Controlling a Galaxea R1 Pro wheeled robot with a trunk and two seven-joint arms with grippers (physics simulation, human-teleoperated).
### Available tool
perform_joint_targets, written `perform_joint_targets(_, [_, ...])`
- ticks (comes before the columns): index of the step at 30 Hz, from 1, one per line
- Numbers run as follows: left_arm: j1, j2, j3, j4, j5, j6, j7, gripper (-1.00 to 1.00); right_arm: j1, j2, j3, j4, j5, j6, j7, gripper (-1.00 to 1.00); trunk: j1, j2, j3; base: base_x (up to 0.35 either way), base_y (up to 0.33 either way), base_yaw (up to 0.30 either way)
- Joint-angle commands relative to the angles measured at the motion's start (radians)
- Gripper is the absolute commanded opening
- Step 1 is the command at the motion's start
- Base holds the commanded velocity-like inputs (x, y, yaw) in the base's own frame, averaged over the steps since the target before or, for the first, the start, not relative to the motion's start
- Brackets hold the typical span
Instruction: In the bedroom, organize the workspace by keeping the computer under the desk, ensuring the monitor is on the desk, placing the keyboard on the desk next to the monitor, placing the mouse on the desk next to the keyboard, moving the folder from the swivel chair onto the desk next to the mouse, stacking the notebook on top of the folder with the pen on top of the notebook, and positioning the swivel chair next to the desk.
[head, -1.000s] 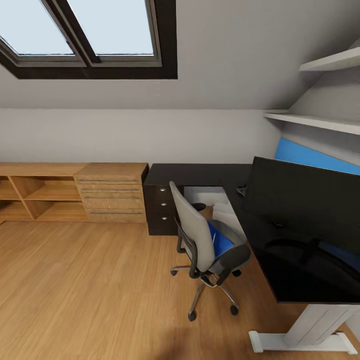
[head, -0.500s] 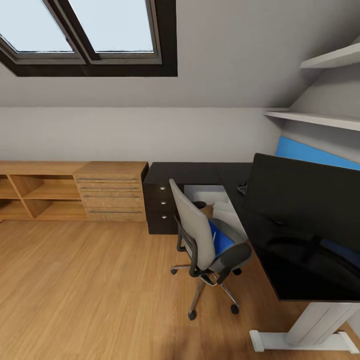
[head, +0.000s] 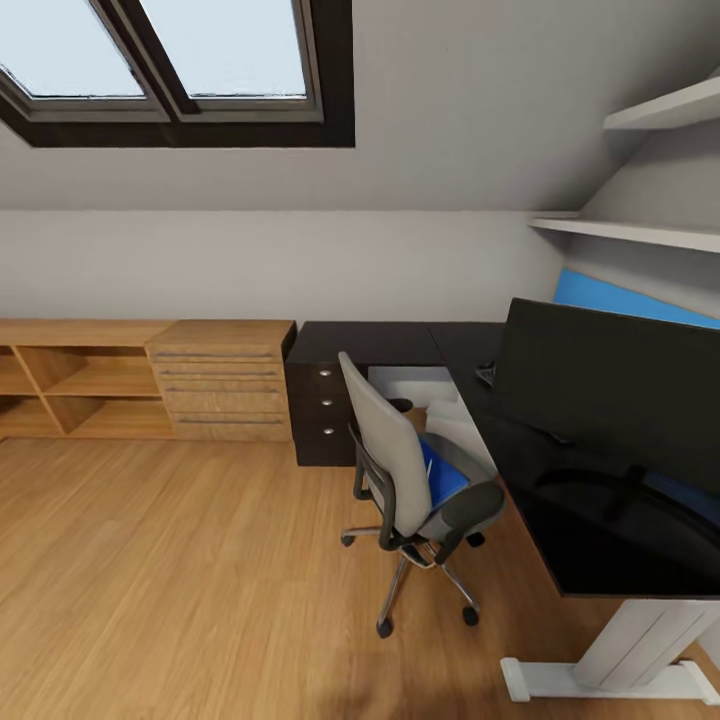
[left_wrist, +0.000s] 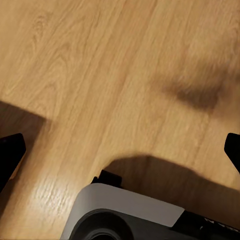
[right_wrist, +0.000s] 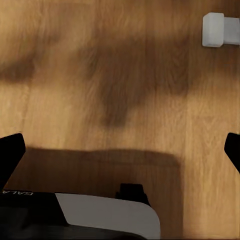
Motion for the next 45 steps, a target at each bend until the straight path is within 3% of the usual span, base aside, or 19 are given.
perform_joint_targets(1, [0.000, 0.000, 0.001, 0.000, 0.000, -0.002, 0.000, 1.00, -0.001, 0.000, -0.001, 0.007, 0.006, -0.003, -0.001, 1.00, 0.004, -0.008, -0.004, 0.000, 0.000, 0.000])
perform_joint_targets(7, [0.000, 0.000, 0.001, 0.000, 0.000, -0.002, 0.000, 1.00, -0.001, 0.002, -0.001, 0.051, 0.006, -0.003, -0.001, 1.00, 0.027, -0.050, -0.023, 0.000, 0.000, 0.000])
perform_joint_targets(45, [0.000, -0.004, 0.002, 0.000, 0.000, -0.007, 0.000, 1.00, -0.001, 0.001, -0.001, 0.055, 0.006, -0.003, -0.001, 1.00, 0.173, -0.316, -0.142, 0.000, 0.000, 0.000])
